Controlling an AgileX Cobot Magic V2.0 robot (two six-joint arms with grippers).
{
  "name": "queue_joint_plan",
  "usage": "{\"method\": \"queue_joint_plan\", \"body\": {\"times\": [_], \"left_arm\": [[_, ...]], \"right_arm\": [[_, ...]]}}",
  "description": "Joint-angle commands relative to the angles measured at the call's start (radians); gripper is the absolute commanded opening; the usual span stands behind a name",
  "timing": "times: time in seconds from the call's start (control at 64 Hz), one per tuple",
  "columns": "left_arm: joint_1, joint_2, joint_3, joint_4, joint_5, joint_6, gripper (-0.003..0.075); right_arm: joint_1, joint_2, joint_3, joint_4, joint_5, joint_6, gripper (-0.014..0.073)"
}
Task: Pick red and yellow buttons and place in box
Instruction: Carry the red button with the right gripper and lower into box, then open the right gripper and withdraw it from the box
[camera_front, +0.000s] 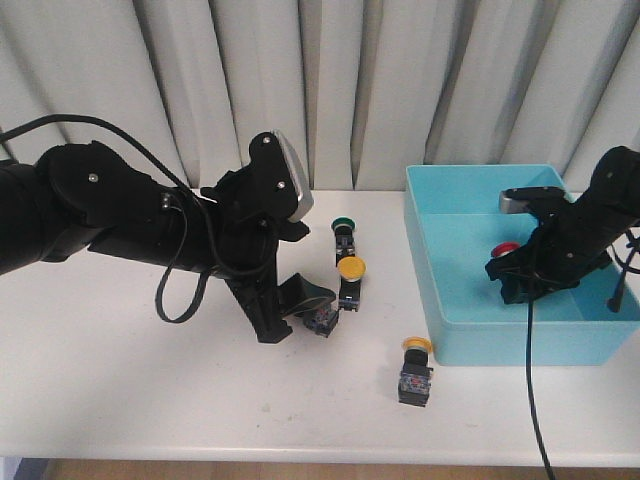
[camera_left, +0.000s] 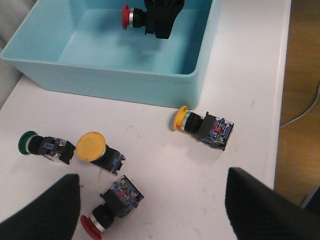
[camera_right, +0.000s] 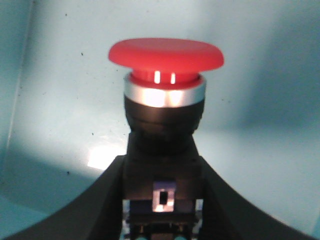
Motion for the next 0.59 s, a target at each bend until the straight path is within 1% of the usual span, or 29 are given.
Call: {"method": "queue_joint_plan", "body": {"times": [0.0,0.109,0.266,0.375,0.5,0.578], "left_arm": [[-0.004,-0.035,-0.027,-0.035,-0.018,-0.011,0.0583],[-0.004,-0.035,-0.027,-0.035,-0.015,-0.011,0.0583],[-0.004,-0.035,-0.027,-0.035,-0.011,-0.011,0.0583],[-0.004,-0.035,-0.027,-0.035,-0.008,-0.011,0.0583],[-0.004,-0.035,-0.027,-0.035,0.0,-0.011,0.0583],[-0.004,-0.035,-0.027,-0.035,0.008,-0.011,0.0583]], "right_arm": [[0.013,-0.033,-0.045,0.01,0.008,0.002,0.0255],[0.014,-0.022,-0.045,0.007,0.011,0.002,0.0293],[0.014,-0.021,-0.045,0.007,0.012,0.004,0.0377],[0.014,-0.021,-0.048,0.007,0.008,0.004,0.0416],[0.014,-0.025,-0.092,0.007,0.102,0.019,0.0417],[0.014,-0.049,-0.125,0.007,0.171,0.056,0.0412]]}}
